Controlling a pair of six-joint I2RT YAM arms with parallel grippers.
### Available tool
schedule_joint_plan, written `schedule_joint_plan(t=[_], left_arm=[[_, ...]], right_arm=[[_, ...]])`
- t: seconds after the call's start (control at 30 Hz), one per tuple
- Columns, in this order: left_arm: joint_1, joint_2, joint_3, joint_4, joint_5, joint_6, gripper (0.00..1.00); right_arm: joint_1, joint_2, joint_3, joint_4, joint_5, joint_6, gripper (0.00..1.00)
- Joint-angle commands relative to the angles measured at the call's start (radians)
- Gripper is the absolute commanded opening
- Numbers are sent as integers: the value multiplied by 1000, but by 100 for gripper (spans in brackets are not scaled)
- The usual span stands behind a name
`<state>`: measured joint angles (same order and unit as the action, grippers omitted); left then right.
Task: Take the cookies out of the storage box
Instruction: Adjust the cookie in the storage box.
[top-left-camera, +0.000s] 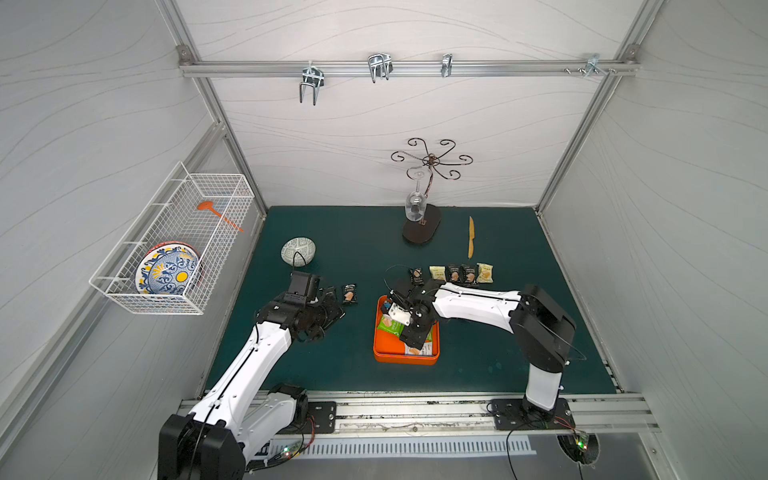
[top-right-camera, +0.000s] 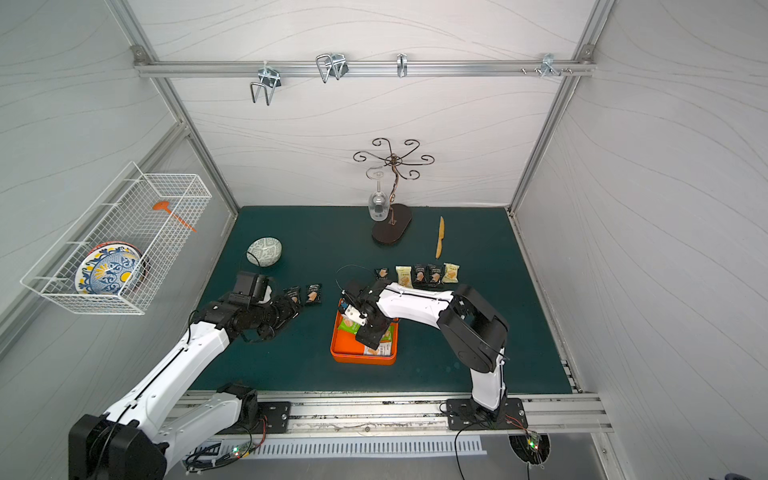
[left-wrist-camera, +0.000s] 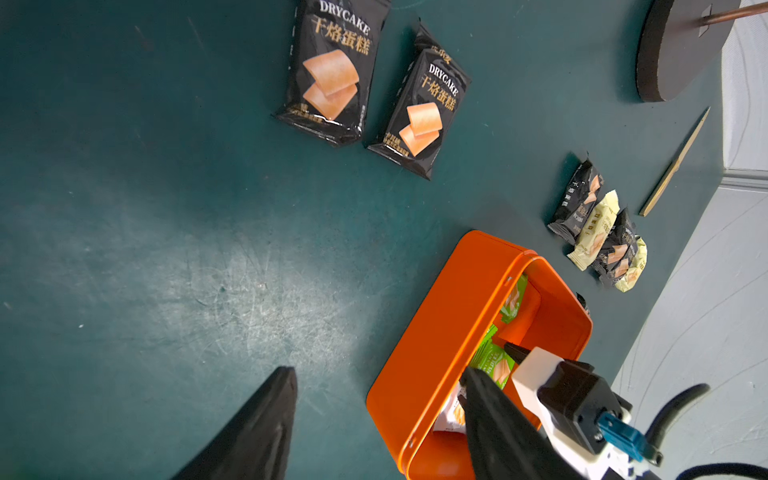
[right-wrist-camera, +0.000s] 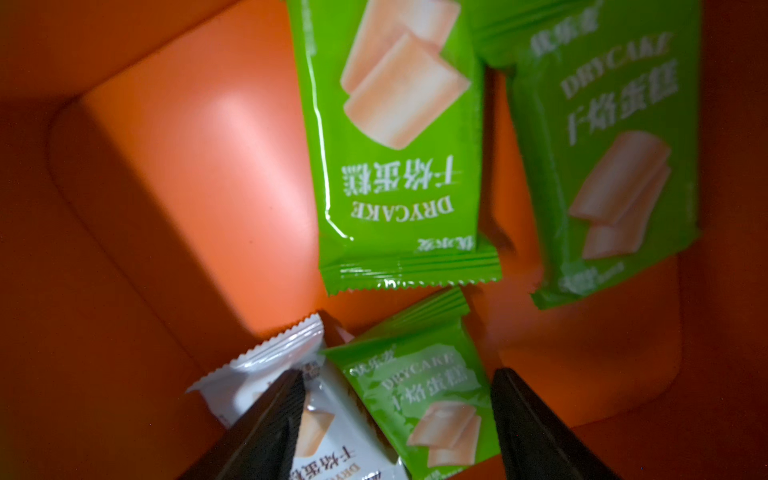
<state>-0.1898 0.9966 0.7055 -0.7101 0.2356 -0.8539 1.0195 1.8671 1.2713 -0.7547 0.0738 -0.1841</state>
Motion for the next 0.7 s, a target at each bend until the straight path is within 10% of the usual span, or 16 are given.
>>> schedule_joint_plan(t=[0.0,0.67], left_arm=[[6,2,12,-12,-13,23,67],[7,33,12,8,14,15,67]], right_arm=[[-12,27,0,10,76,-35,76],[-91,27,-26,19,72,-66,75]])
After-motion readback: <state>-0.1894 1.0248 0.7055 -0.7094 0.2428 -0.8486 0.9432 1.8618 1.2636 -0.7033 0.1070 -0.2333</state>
